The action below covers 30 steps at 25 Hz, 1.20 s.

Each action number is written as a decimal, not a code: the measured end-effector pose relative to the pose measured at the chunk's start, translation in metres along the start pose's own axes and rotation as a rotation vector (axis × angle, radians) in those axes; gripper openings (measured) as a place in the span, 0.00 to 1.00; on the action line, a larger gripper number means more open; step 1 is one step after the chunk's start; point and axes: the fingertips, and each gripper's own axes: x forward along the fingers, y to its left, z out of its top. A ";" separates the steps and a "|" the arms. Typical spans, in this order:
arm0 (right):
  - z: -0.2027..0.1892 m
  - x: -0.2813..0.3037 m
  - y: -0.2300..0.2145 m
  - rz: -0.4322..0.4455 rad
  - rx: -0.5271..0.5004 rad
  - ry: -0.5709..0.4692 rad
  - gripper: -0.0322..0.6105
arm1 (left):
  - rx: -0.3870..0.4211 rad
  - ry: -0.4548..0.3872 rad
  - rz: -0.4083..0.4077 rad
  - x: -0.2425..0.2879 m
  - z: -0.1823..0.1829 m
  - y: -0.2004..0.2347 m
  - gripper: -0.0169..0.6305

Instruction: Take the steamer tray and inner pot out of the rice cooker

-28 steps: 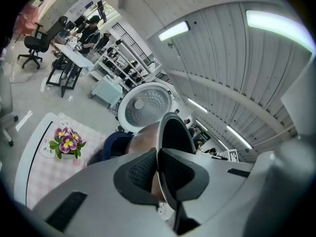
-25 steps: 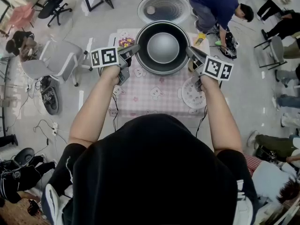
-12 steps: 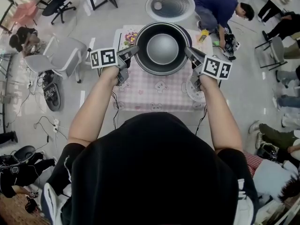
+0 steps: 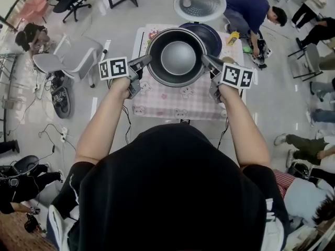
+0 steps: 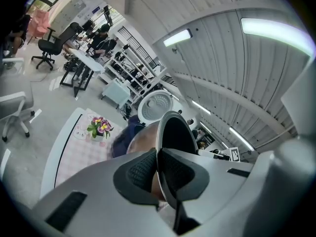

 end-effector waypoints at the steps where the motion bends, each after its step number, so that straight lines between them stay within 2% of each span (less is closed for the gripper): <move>1: -0.005 0.003 0.004 0.003 0.000 0.008 0.11 | -0.003 -0.001 0.005 -0.006 -0.003 0.003 0.10; 15: -0.073 0.030 0.037 0.037 0.028 0.096 0.11 | -0.079 0.001 0.062 -0.064 -0.053 0.048 0.10; 30: -0.114 0.064 0.013 0.045 0.109 0.215 0.11 | -0.194 0.043 0.116 -0.061 -0.087 0.095 0.10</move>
